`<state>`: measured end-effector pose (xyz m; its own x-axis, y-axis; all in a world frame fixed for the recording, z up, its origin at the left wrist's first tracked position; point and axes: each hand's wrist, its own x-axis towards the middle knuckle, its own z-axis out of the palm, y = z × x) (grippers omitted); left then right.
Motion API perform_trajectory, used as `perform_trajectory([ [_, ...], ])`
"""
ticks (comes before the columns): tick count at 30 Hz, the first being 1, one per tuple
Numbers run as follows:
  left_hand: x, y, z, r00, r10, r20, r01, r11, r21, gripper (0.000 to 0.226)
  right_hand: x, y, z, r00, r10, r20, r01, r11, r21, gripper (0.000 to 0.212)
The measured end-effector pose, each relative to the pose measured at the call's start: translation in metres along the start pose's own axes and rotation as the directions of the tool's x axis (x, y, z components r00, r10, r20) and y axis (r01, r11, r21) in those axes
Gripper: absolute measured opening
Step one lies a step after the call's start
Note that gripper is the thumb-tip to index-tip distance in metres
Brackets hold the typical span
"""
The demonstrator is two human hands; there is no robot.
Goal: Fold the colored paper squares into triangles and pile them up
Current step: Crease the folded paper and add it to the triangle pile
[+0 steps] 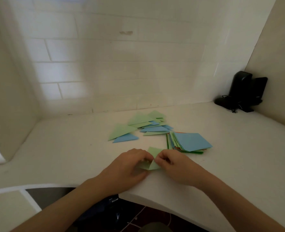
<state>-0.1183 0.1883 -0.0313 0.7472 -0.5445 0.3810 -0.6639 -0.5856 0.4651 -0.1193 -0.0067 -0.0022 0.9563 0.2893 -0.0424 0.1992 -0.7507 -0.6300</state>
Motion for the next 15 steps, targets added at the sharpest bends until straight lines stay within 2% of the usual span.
perform_trajectory([
  [3,0.000,-0.002,0.000,0.999,0.018,-0.028,-0.016,0.998,0.058,0.021,-0.003,0.002,-0.003,0.999,-0.047,-0.019,0.046,0.999,-0.029,0.011],
  [7,0.001,0.001,0.003,0.998,0.008,-0.064,-0.002,0.997,0.080,0.021,-0.008,0.016,0.005,0.968,-0.189,-0.163,0.173,0.979,-0.107,0.007],
  [9,0.001,0.001,0.005,0.995,-0.002,-0.099,0.009,0.997,0.074,0.019,-0.011,0.025,0.005,0.953,-0.246,-0.176,0.221,0.963,-0.153,0.009],
  [12,0.000,0.000,0.008,0.991,-0.027,-0.132,0.037,0.997,0.068,0.023,-0.020,0.034,0.004,0.961,-0.240,-0.139,0.222,0.966,-0.134,0.018],
  [15,-0.001,-0.002,0.009,0.979,-0.122,-0.162,0.128,0.991,0.026,0.031,-0.024,0.033,0.005,0.960,-0.208,-0.187,0.191,0.976,-0.104,0.019],
])
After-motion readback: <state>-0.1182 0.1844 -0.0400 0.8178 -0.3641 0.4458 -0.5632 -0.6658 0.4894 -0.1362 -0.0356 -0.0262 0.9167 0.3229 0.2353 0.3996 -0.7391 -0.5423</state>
